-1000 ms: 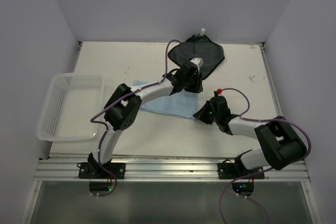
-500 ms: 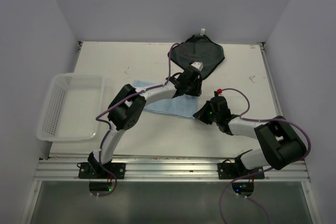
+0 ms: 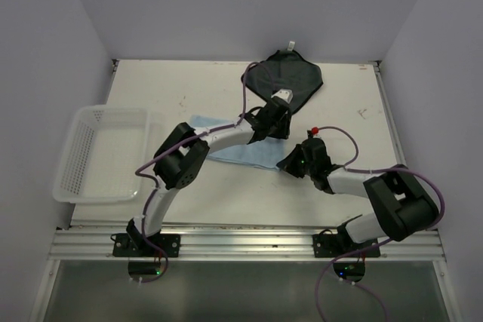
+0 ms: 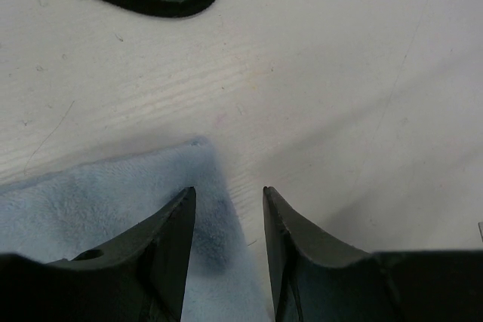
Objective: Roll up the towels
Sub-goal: Roll the towel
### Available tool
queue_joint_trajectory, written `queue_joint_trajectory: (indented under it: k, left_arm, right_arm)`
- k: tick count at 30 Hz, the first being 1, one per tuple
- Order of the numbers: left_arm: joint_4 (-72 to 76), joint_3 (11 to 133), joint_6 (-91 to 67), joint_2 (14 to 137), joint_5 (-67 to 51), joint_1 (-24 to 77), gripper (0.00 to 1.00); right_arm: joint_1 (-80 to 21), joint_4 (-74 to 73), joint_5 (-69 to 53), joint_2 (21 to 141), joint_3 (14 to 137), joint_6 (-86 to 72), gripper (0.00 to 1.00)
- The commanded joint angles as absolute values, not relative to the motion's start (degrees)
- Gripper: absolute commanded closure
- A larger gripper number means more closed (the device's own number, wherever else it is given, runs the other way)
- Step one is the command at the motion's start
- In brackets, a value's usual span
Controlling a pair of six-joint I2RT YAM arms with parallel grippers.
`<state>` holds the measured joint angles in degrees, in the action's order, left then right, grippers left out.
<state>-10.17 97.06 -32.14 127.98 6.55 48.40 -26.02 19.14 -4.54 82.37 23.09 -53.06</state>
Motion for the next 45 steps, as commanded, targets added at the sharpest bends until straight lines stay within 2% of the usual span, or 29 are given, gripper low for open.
queue_joint_trajectory:
  k: [1,8,17,35,43,45]
  left_arm:
    - [-6.5,96.3,-31.2,122.8,8.8,48.7,0.55]
    - [-6.3,96.1,-30.9,121.6,9.4,48.7,0.54]
    - [-8.0,98.5,-30.8,126.8,10.1,48.6,0.48]
    - [-9.5,101.2,-32.2,133.2,10.0,48.5,0.46]
    - [-11.6,104.1,-32.0,136.2,10.4,48.2,0.60]
    - [-11.6,104.2,-32.4,136.3,9.5,47.9,0.67]
  right_arm:
    - [-26.0,13.4,-1.5,85.2,21.0,-51.2,1.00]
    - [-26.0,14.0,-1.5,86.0,20.7,-51.1,1.00]
    - [-26.1,14.1,-1.6,86.0,20.7,-50.9,1.00]
    - [-26.0,12.0,-0.7,82.9,20.3,-50.3,1.00]
    - [-26.2,6.5,-0.1,80.1,22.8,-43.4,1.00]
    - [-26.8,2.8,1.2,79.1,24.4,-41.5,1.00]
